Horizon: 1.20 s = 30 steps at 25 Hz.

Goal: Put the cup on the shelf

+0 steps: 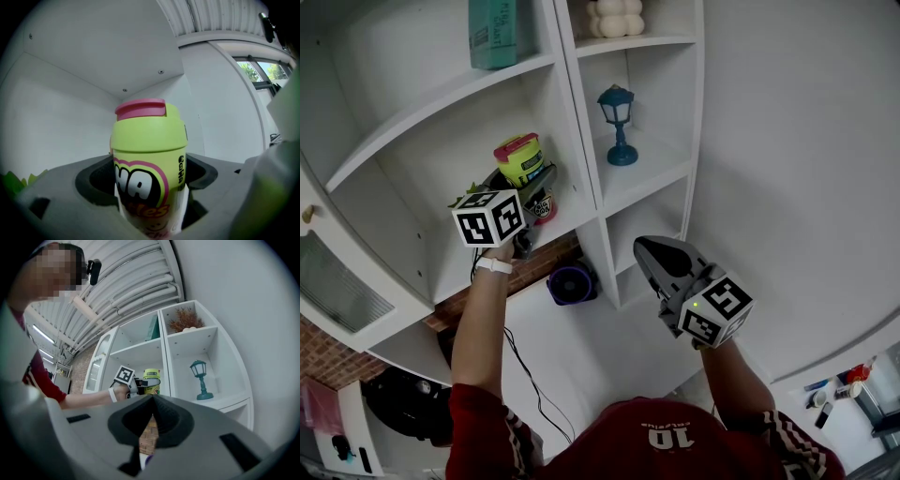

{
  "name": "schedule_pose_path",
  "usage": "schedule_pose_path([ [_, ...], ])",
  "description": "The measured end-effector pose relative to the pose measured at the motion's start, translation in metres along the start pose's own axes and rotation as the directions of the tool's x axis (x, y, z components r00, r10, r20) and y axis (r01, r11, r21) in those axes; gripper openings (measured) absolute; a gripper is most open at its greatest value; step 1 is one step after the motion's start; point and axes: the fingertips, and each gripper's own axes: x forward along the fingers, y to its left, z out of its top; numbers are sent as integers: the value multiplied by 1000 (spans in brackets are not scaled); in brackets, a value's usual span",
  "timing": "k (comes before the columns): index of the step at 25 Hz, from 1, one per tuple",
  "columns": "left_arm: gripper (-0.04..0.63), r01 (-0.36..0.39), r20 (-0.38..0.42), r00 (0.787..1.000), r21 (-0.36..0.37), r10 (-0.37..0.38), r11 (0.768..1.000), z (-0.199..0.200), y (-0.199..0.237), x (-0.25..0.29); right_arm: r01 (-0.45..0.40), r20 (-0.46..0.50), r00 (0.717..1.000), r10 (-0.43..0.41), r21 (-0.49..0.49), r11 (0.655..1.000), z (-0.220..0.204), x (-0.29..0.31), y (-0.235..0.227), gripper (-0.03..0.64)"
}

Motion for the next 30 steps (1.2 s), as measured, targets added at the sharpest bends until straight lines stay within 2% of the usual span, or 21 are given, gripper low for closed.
schedule_pose_path([
  [10, 408, -13, -4, 1000, -16, 13, 1000, 1, 2, -9, 0, -5, 1000, 0, 4, 1000, -2, -2, 1, 5],
  [30, 408, -82, -41, 996, 36, 84, 996, -5, 1, -39, -45, 1, 999, 45, 25, 999, -5, 1, 10, 5],
])
